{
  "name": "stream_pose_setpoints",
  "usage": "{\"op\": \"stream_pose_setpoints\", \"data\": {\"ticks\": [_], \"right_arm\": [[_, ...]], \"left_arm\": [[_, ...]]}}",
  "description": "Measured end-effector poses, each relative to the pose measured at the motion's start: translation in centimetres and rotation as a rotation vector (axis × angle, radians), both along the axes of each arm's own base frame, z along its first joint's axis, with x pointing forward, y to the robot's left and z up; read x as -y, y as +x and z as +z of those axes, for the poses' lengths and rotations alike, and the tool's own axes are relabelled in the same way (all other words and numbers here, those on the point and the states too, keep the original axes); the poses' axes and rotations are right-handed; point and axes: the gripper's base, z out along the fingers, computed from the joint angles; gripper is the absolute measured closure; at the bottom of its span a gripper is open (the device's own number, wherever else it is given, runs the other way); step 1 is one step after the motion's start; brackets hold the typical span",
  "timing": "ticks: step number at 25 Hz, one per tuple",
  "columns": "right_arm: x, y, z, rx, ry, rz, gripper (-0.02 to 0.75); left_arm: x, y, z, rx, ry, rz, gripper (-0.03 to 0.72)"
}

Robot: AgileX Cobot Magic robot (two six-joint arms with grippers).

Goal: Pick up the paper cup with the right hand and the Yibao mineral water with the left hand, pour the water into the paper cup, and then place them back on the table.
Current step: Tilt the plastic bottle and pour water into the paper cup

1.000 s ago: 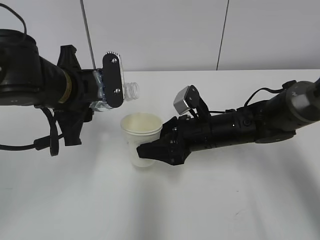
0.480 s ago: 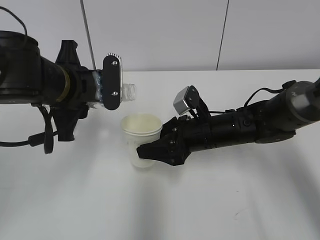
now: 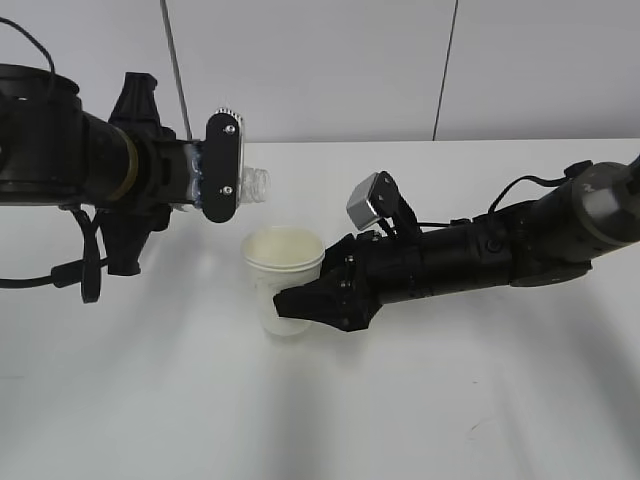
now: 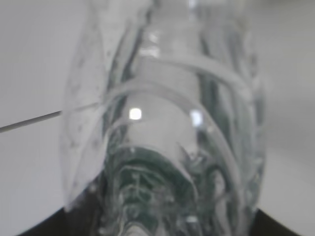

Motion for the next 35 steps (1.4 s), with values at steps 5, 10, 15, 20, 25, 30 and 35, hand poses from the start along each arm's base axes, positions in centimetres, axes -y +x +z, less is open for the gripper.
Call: {"op": "stream_pose_setpoints", "data": {"ticks": [5,10,15,20,25,30,35], "right_arm": [[0.01,0.01,-0.01,0.0,-0.001,-0.001,0.235],[0.01,0.02,-0.03,0.0,-0.003,-0.002,0.235],[0.01,0.01,-0.03,0.0,-0.004,-0.001,0.235],[0.01,0.01,-0.03,0.0,-0.004,-0.001,0.235],[0.02,0.02,-0.04,0.0,-0.005,-0.002,0.235],[0.02,0.01,-0.04,0.0,-0.005,-0.001,0.235],[0.02,-0.01,-0.05,0.001,-0.007,0.001,0.235]], "left_arm": [[0.0,0.08,0.1,0.014,0.021,-0.015,0.379],[-0.08,0.14,0.19,0.026,0.042,-0.019,0.379],[-0.15,0.18,0.25,0.033,0.056,-0.02,0.379],[-0.26,0.23,0.32,0.043,0.076,-0.02,0.379],[-0.26,0.24,0.34,0.045,0.079,-0.022,0.379],[-0.27,0.25,0.35,0.046,0.082,-0.022,0.379],[-0.27,0.26,0.37,0.048,0.084,-0.024,0.379]]}}
